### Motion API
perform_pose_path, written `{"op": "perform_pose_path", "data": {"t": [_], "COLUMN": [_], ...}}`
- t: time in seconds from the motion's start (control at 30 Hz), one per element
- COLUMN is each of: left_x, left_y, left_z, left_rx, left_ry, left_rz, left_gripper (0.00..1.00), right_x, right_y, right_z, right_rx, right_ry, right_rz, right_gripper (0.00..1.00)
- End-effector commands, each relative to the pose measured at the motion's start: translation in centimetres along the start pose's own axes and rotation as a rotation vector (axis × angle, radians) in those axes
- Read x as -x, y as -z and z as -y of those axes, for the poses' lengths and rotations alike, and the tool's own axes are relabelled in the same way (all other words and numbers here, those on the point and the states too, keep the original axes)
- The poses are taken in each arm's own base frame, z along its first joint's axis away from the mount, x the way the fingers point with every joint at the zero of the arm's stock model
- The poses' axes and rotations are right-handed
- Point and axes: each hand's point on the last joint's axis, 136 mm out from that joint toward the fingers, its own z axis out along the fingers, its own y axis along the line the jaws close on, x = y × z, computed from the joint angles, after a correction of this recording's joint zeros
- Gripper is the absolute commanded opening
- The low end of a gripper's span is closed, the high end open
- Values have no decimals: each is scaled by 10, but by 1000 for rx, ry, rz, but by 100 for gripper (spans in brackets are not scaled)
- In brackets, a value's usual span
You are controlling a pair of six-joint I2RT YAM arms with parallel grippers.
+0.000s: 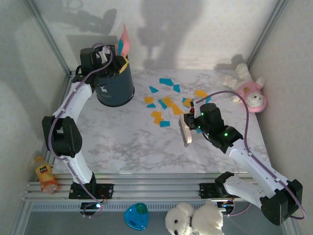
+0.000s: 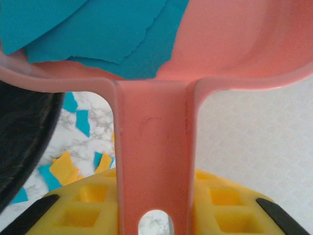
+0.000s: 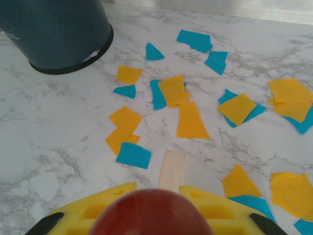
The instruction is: Sweep away the paper scraps from the table
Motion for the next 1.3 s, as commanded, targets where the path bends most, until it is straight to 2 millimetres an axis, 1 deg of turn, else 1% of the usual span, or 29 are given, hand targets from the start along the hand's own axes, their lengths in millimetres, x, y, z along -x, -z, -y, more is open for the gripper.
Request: {"op": "perform_pose_path", "data": {"t": [0.0, 0.13, 0.3, 0.5, 0.63, 0.8, 1.0, 1.27], "left_x": [11, 14, 14, 11, 11, 9, 8, 7], "left_y": [19, 25, 32, 32, 34, 35, 38, 46], "left_z": [36, 38, 45, 41, 42, 37, 41, 41], "left_rx": [-97, -103, -148, -192, -242, -286, -310, -380], "left_ry": [-32, -6, 44, 128, 177, 251, 273, 372], "left_rz": [52, 81, 109, 119, 137, 145, 150, 172], "left_gripper": [13, 12, 13, 13, 13, 12, 12, 12], "right_x": [20, 19, 18, 18, 17, 17, 16, 15], "right_y": [8, 8, 7, 6, 7, 8, 8, 7], "right_z": [-2, -1, -1, -2, -2, -2, -2, -1], "right_rx": [9, 8, 7, 13, 12, 11, 12, 11], "right_ry": [-20, -20, -20, -24, -24, -25, -25, -25], "right_rz": [55, 54, 51, 50, 48, 51, 50, 50], "right_gripper": [0, 0, 0, 0, 0, 0, 0, 0]}}
